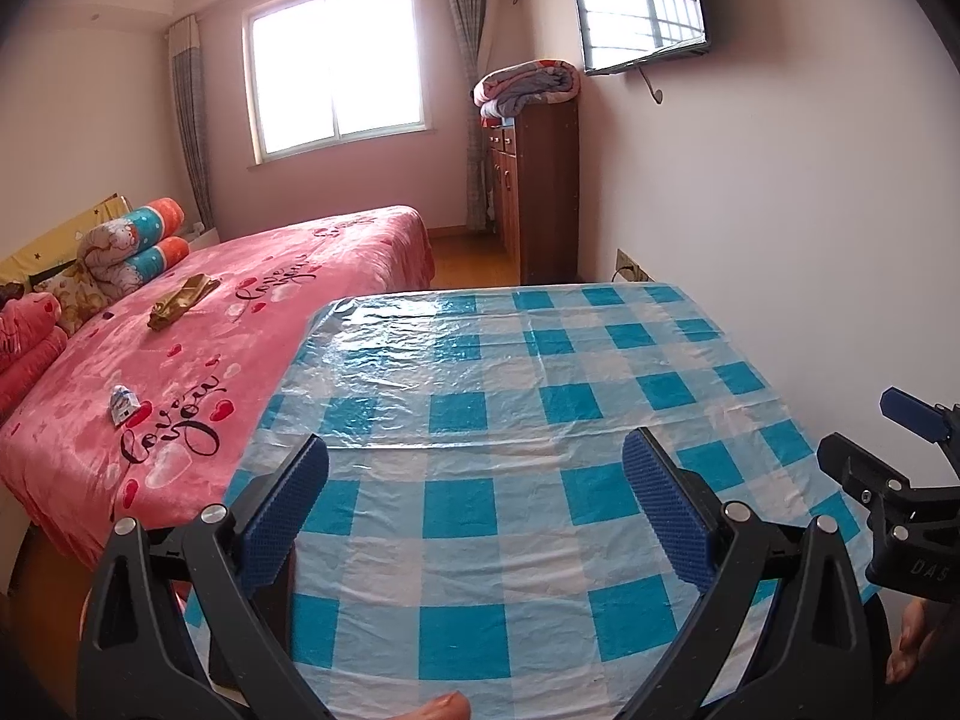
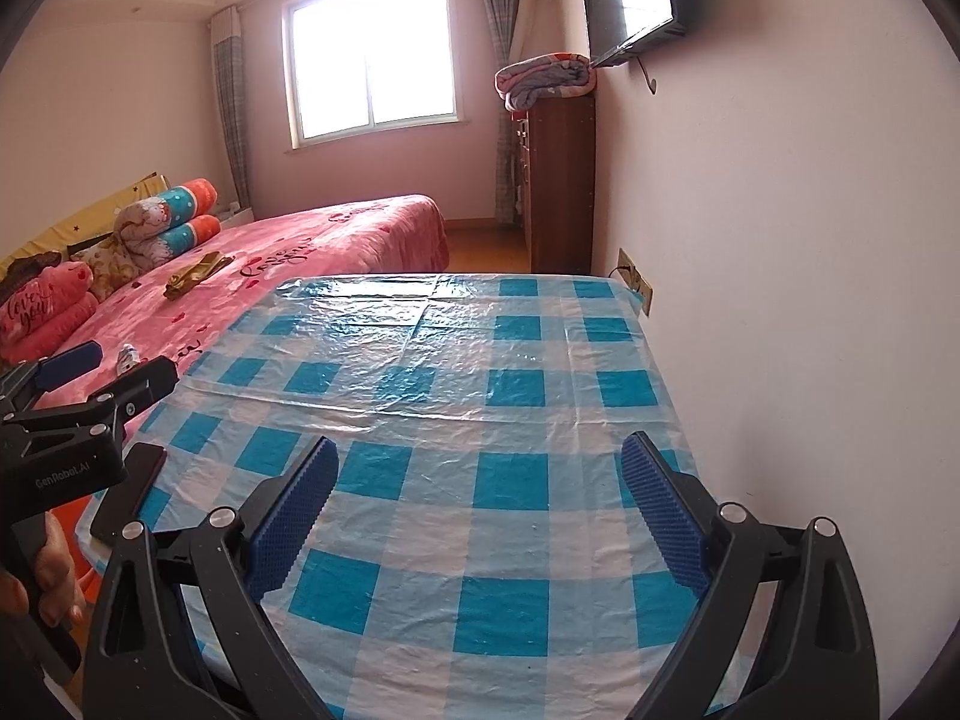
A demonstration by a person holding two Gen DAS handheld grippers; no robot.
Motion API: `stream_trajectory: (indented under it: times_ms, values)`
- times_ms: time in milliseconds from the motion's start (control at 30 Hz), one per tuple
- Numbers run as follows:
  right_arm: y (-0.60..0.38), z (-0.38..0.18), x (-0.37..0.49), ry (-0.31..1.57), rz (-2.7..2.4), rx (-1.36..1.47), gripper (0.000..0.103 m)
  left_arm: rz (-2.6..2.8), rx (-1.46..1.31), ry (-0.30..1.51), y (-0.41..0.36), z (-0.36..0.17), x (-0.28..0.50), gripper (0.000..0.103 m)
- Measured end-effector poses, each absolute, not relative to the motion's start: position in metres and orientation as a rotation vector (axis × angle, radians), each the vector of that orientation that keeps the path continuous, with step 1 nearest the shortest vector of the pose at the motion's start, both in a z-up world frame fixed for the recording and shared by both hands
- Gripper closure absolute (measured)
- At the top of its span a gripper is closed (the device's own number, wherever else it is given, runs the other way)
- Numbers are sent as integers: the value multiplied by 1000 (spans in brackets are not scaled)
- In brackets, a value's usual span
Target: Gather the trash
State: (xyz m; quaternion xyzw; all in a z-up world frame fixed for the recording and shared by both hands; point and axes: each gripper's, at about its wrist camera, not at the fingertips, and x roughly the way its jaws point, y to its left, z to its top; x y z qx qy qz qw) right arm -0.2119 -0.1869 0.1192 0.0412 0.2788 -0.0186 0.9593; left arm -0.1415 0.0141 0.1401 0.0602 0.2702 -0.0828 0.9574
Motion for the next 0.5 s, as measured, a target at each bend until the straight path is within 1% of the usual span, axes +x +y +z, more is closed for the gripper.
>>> stream_trajectory:
  times_ms: [500]
  values:
    - [-190,118,-212,578,-59,75,9,-184,113,552,14,136,-139,4]
